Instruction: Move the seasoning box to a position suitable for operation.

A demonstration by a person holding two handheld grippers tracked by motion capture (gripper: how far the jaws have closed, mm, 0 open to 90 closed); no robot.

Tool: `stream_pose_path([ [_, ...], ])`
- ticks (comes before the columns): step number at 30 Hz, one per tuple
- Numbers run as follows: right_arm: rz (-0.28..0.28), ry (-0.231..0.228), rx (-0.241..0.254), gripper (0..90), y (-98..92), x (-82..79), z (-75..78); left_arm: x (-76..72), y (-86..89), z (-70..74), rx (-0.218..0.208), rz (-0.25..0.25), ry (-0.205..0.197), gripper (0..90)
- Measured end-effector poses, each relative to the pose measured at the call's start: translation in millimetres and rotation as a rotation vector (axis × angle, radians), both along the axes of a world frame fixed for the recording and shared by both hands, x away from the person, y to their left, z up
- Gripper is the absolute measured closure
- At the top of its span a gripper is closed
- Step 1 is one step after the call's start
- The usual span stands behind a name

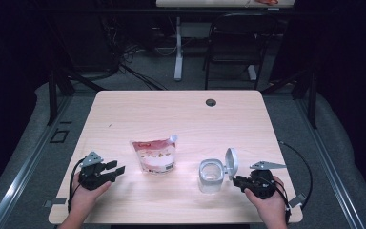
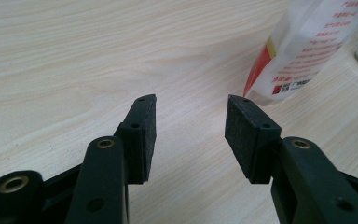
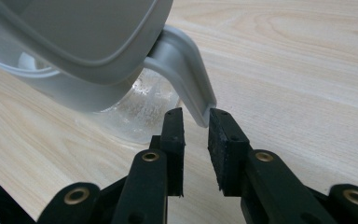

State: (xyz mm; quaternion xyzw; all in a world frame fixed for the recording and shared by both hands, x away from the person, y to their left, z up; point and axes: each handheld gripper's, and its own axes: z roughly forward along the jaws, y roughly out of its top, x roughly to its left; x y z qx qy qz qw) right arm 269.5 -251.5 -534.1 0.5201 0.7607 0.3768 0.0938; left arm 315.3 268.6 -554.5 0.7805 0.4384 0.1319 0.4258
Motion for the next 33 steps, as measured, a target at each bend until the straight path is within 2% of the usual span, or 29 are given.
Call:
stream_pose_path([
  [15, -0.003, -0.005, 0.016, 75.6, 7.0, 5.2, -7.4, -0.6, 0.1, 1.7, 0.002, -0.009, 0.0, 53.4],
  [19, -0.006, -0.021, -0.005, 77.1, 10.7, 7.1, -6.6, -0.5, -0.3, 1.7, 0.006, -0.008, 0.001, 53.6],
  [22, -0.017, -0.026, 0.007, 78.0, 10.5, 8.8, -7.7, -0.4, -0.2, 1.8, 0.007, -0.008, 0.001, 53.6],
  [33, -0.035, -0.043, -0.031, 79.4, 12.3, 9.1, -6.6, -0.4, -1.0, 1.6, 0.006, -0.005, -0.007, 53.7],
])
